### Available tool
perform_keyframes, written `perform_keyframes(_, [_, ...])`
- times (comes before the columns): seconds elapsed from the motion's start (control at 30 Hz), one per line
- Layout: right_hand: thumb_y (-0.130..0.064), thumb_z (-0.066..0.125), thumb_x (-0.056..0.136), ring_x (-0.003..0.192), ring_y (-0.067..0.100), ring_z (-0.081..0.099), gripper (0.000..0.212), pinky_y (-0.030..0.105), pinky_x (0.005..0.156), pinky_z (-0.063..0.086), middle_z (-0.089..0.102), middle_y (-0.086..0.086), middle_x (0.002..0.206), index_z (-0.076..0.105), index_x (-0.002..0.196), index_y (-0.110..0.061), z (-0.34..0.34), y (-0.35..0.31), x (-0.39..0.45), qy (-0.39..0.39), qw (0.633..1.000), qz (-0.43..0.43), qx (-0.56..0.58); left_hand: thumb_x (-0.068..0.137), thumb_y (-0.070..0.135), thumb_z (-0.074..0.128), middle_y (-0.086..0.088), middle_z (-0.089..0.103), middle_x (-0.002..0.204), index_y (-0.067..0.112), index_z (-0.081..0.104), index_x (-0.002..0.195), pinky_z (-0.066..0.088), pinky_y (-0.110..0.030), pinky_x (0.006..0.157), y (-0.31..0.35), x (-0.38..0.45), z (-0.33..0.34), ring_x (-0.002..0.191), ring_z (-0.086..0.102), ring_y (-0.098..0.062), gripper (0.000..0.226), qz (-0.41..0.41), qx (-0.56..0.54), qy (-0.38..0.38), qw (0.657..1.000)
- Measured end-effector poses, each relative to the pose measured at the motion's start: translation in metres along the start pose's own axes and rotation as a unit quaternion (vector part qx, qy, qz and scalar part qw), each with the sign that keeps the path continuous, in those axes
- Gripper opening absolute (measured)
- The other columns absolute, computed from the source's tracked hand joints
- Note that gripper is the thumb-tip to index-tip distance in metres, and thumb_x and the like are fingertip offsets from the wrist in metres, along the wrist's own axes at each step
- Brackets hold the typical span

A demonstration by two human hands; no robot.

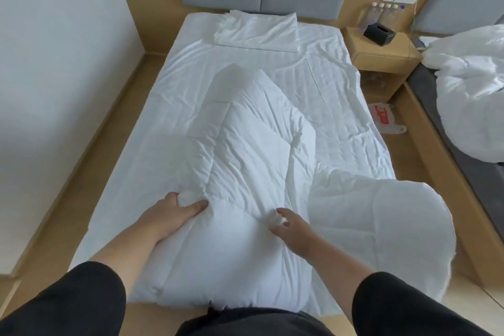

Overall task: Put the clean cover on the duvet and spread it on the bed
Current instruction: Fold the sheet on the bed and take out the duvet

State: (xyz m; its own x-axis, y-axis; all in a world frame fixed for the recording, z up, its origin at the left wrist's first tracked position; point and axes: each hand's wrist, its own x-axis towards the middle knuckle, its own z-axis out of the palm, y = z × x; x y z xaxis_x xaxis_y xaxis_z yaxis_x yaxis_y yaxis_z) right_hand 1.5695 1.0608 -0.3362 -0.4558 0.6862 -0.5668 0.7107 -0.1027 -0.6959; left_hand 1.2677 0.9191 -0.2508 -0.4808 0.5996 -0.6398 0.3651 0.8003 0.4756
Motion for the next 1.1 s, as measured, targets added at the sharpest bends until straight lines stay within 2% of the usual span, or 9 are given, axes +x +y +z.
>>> perform_keyframes(0.13, [-0.032, 0.071, 0.091, 0.105, 0.017, 0.056, 0.063, 0.021, 0.071, 0.045, 0.053, 0.007, 0.140, 0.047, 0.148, -0.019, -0.017, 0.035, 0.030, 0.058, 0.995, 0.062, 0.051, 0.044, 0.106, 0.047, -0.001, 0.053, 0.143, 0.023, 0.035, 0.150, 0.046, -0.040, 0.090, 0.016, -0.003, 0.006, 0.122, 0.057, -0.027, 0.135, -0.013, 0.051, 0.016, 0.998])
perform_keyframes(0.23, [-0.033, 0.070, 0.092, 0.108, 0.023, 0.055, 0.066, 0.031, 0.083, 0.044, 0.050, 0.012, 0.143, 0.043, 0.150, -0.016, -0.030, 0.064, 0.047, 0.064, 0.990, 0.113, 0.054, 0.063, 0.092, 0.052, 0.000, 0.053, 0.137, 0.027, 0.037, 0.145, 0.044, -0.038, 0.083, 0.014, -0.006, 0.006, 0.118, 0.057, -0.027, 0.107, -0.027, 0.082, 0.067, 0.994])
perform_keyframes(0.33, [-0.037, 0.069, 0.093, 0.119, 0.030, 0.055, 0.072, 0.034, 0.090, 0.041, 0.049, 0.015, 0.146, 0.038, 0.152, -0.012, -0.036, 0.083, 0.061, 0.064, 0.986, 0.146, 0.058, 0.089, 0.056, 0.047, -0.007, 0.055, 0.125, 0.020, 0.050, 0.125, 0.044, -0.039, 0.080, 0.002, -0.004, 0.012, 0.111, 0.057, -0.031, 0.051, 0.047, 0.190, 0.195, 0.961])
perform_keyframes(0.4, [-0.041, 0.069, 0.092, 0.130, 0.034, 0.051, 0.074, 0.037, 0.097, 0.041, 0.048, 0.016, 0.149, 0.038, 0.152, -0.010, -0.034, 0.089, 0.065, 0.050, 0.982, 0.168, 0.068, 0.095, 0.039, 0.048, -0.011, 0.053, 0.135, 0.014, 0.049, 0.133, 0.048, -0.044, 0.090, -0.006, 0.000, 0.019, 0.122, 0.053, -0.034, 0.045, 0.063, 0.229, 0.220, 0.946])
perform_keyframes(0.53, [-0.053, 0.065, 0.092, 0.131, 0.032, 0.051, 0.071, 0.040, 0.103, 0.040, 0.052, 0.011, 0.146, 0.046, 0.148, -0.014, -0.017, 0.089, 0.064, -0.008, 0.980, 0.184, 0.079, 0.097, 0.047, 0.053, -0.004, 0.034, 0.159, 0.022, 0.028, 0.156, 0.040, -0.040, 0.108, -0.020, 0.013, 0.036, 0.140, 0.041, -0.027, 0.069, -0.017, 0.187, 0.066, 0.980])
perform_keyframes(0.63, [-0.066, 0.057, 0.087, 0.121, 0.025, 0.054, 0.066, 0.040, 0.102, 0.043, 0.055, 0.005, 0.133, 0.052, 0.137, -0.023, 0.000, 0.076, 0.060, -0.074, 0.977, 0.181, 0.088, 0.091, 0.053, 0.054, -0.001, 0.043, 0.151, 0.029, 0.038, 0.149, 0.044, -0.039, 0.107, -0.033, 0.020, 0.049, 0.131, 0.049, -0.023, 0.065, -0.032, 0.167, -0.042, 0.985])
perform_keyframes(0.93, [-0.047, 0.053, 0.100, 0.115, 0.019, 0.060, 0.046, 0.040, 0.097, 0.048, 0.059, -0.001, 0.131, 0.044, 0.141, -0.029, 0.086, 0.005, 0.069, -0.144, 0.949, 0.226, 0.165, 0.092, 0.058, 0.048, 0.004, 0.043, 0.148, 0.034, 0.033, 0.150, 0.040, -0.032, 0.101, -0.086, 0.057, 0.025, 0.132, 0.042, -0.017, 0.064, 0.073, 0.183, -0.079, 0.977])
perform_keyframes(1.03, [-0.024, 0.051, 0.094, 0.093, 0.027, 0.066, 0.033, 0.042, 0.087, 0.055, 0.072, 0.005, 0.103, 0.062, 0.126, -0.022, 0.131, -0.019, 0.078, -0.080, 0.938, 0.258, 0.216, 0.095, 0.054, 0.045, 0.006, 0.037, 0.152, 0.030, 0.032, 0.152, 0.037, -0.035, 0.108, -0.116, 0.078, 0.006, 0.135, 0.036, -0.019, 0.063, 0.146, 0.247, -0.077, 0.955])
perform_keyframes(1.1, [-0.020, 0.052, 0.100, 0.098, 0.032, 0.066, 0.017, 0.043, 0.092, 0.055, 0.070, 0.009, 0.103, 0.065, 0.110, -0.015, 0.151, -0.032, 0.081, -0.015, 0.947, 0.247, 0.203, 0.096, 0.051, 0.046, 0.006, 0.036, 0.151, 0.027, 0.035, 0.150, 0.037, -0.036, 0.108, -0.134, 0.091, -0.010, 0.133, 0.036, -0.020, 0.061, 0.179, 0.257, -0.079, 0.946])
